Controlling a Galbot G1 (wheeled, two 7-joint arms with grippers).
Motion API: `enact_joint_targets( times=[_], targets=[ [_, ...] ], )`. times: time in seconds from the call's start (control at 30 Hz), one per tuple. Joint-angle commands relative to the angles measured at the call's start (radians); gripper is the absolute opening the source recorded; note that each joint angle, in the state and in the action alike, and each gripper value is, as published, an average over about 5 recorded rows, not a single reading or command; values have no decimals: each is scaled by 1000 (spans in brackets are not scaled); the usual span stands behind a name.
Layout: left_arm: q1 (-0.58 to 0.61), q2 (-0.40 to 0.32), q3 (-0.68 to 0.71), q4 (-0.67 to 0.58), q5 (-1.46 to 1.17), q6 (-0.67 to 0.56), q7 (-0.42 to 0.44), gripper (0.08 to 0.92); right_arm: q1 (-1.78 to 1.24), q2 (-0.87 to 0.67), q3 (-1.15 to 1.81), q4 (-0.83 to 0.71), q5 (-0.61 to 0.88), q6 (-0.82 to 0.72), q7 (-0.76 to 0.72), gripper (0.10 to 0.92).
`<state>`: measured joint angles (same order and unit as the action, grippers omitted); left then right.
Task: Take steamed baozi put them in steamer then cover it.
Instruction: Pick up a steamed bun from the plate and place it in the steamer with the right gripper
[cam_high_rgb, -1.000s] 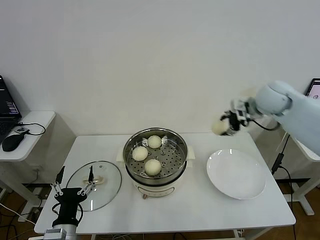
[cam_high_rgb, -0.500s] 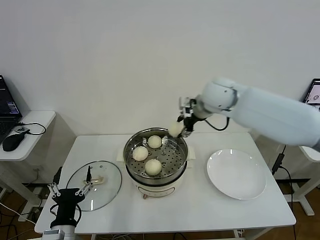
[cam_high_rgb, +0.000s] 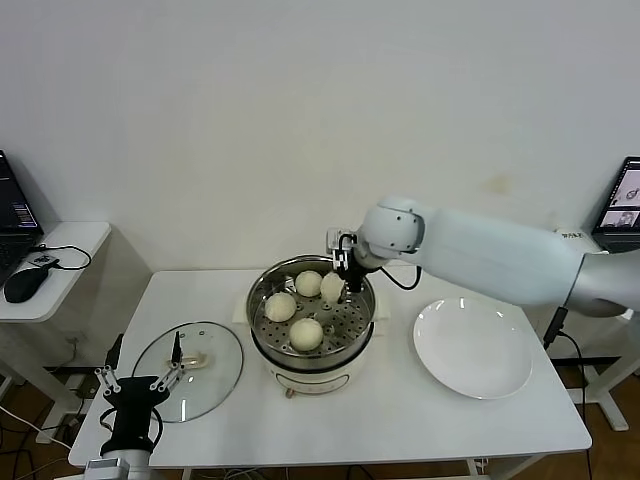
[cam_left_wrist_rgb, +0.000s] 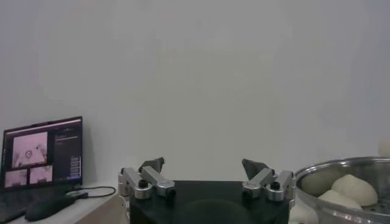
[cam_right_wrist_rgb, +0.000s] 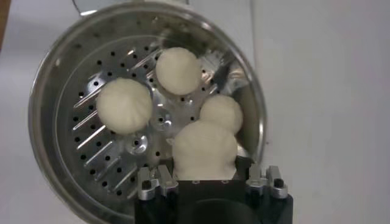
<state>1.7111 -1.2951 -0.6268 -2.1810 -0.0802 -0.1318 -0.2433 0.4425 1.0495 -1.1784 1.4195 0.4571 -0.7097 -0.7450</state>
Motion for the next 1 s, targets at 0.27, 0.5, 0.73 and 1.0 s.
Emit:
enact_joint_targets(
  times=[0.27,0.5,0.73,1.0],
  targets=[
    [-2,-2,4,2,1,-1,0,823,-73,31,-10,-36,-36,-18,12,629],
    [-1,-3,3,-2,0,-1,0,823,-81,28,8,-37,-48,-17,18,661],
    [-6,-3,5,-1,0,-1,0,823,-50,-24,58,14,-34,-17,2,810],
    [-19,-1,14,9,-1,-2,-4,823,-28,-211,173,216,48,-7,47,823]
  ],
)
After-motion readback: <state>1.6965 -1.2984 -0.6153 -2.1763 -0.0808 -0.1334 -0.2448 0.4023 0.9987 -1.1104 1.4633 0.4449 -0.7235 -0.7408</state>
